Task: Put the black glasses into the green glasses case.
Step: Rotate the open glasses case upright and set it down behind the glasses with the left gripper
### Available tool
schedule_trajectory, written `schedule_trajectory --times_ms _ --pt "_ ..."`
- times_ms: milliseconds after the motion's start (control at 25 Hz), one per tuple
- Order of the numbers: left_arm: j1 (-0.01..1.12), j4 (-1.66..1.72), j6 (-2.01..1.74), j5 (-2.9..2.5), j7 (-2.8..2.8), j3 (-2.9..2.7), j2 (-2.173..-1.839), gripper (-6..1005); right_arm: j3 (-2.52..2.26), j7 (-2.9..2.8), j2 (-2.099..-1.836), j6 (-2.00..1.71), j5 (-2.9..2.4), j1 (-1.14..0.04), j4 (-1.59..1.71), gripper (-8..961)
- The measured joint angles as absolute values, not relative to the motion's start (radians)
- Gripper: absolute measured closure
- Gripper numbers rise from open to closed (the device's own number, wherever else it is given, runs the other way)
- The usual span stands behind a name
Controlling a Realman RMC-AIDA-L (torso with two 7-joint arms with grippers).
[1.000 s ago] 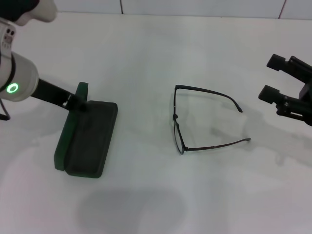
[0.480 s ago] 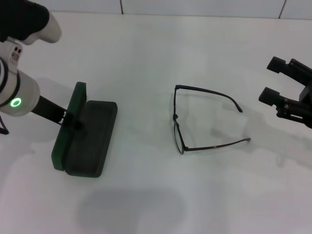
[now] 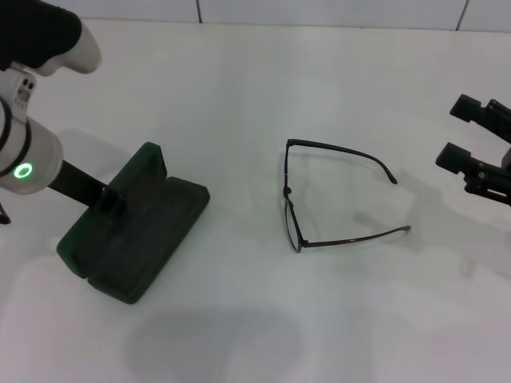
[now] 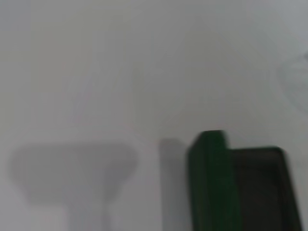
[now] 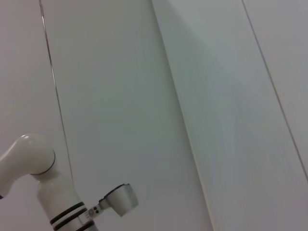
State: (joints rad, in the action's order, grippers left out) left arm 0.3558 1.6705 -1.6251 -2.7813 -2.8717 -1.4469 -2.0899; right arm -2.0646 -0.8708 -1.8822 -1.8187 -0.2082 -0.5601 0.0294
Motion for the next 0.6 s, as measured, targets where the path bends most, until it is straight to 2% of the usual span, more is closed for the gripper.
schedule_trajectory --times_ms 160,360,600 --pt "0.359 1.692 -1.626 -2.778 -2.862 -1.446 -2.089 747 -2.063 -0.871 -1.882 -1.819 -0.208 -0.550 0.029 65" --pt "0.392 1.730 -1.615 -2.775 -2.816 -1.435 -2.088 794 -2.063 -0.871 -1.883 -1.820 -0.207 -0.543 0.030 66" --pt "0.481 1.731 -1.470 -2.771 -2.655 -1.405 -2.088 796 -2.069 -0.871 -1.887 -1.823 -0.217 -0.533 0.028 66"
